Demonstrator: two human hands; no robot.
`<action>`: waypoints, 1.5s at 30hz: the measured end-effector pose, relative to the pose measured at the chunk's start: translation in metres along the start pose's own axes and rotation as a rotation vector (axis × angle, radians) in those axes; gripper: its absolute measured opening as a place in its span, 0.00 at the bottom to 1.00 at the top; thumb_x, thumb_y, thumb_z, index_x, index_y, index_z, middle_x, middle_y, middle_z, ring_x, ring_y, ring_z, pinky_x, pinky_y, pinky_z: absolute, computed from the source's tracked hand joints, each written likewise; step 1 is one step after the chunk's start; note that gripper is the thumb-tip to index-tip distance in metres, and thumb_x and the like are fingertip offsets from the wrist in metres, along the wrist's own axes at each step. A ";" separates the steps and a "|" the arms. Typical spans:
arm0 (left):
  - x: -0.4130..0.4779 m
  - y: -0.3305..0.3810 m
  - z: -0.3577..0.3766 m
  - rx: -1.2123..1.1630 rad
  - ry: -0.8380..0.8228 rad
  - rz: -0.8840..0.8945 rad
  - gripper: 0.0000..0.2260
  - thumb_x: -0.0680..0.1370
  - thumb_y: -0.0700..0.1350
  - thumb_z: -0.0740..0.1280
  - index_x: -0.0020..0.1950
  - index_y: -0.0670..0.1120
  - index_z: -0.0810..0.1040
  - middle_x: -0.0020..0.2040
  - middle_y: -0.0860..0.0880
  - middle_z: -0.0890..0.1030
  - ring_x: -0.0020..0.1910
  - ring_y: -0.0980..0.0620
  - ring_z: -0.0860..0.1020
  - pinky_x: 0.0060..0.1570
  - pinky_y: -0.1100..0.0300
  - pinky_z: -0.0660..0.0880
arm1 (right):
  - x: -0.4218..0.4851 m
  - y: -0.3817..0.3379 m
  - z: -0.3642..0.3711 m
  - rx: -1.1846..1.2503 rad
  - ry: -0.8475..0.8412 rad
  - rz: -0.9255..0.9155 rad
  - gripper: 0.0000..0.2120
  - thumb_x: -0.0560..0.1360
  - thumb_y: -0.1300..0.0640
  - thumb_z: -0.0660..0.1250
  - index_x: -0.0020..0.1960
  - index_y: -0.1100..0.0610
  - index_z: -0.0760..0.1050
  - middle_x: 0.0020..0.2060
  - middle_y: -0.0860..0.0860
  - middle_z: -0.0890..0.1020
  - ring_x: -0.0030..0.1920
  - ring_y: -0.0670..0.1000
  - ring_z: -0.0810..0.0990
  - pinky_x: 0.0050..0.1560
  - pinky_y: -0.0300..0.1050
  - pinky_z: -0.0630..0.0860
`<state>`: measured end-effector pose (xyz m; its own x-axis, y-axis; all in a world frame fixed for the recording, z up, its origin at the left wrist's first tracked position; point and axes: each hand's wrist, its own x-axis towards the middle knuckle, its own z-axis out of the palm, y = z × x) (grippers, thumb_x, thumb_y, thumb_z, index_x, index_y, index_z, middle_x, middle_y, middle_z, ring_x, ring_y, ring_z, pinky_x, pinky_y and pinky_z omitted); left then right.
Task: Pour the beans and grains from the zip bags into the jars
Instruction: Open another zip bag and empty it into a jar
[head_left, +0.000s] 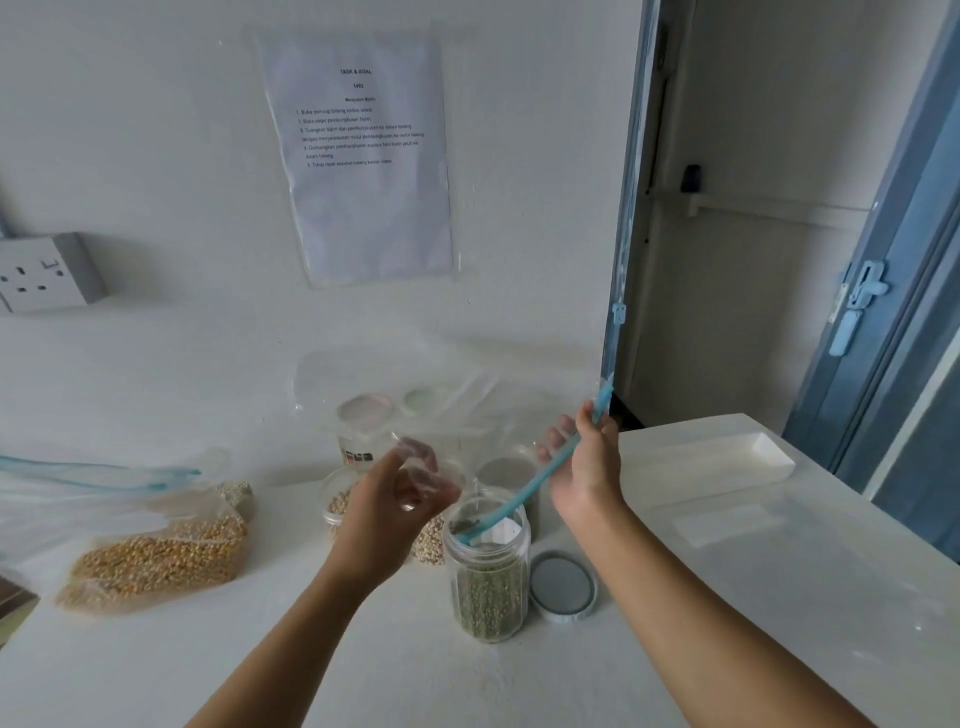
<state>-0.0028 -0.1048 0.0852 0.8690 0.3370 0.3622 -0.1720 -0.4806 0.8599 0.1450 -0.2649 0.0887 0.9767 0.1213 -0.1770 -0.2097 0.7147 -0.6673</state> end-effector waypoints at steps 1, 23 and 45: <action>0.001 0.000 0.000 0.025 -0.006 0.021 0.15 0.72 0.40 0.78 0.50 0.50 0.75 0.43 0.50 0.87 0.45 0.51 0.86 0.48 0.62 0.81 | 0.000 0.001 -0.004 -0.004 -0.002 0.016 0.02 0.85 0.53 0.61 0.54 0.50 0.70 0.37 0.49 0.73 0.33 0.48 0.70 0.35 0.44 0.69; 0.014 0.019 0.000 0.102 -0.098 0.117 0.16 0.73 0.39 0.77 0.53 0.53 0.76 0.45 0.57 0.86 0.43 0.56 0.85 0.49 0.62 0.82 | 0.005 0.011 -0.009 0.083 0.071 -0.033 0.12 0.85 0.60 0.53 0.46 0.50 0.67 0.30 0.47 0.63 0.29 0.47 0.59 0.33 0.42 0.58; 0.014 0.012 0.002 0.096 -0.177 0.136 0.21 0.74 0.37 0.77 0.59 0.54 0.72 0.46 0.51 0.87 0.46 0.53 0.86 0.52 0.54 0.83 | 0.003 -0.002 -0.007 0.058 0.036 -0.097 0.07 0.86 0.57 0.55 0.50 0.50 0.68 0.31 0.47 0.63 0.29 0.46 0.59 0.32 0.41 0.59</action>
<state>0.0083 -0.1071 0.0995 0.9101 0.1212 0.3962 -0.2553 -0.5893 0.7665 0.1482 -0.2705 0.0847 0.9898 0.0259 -0.1399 -0.1104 0.7605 -0.6398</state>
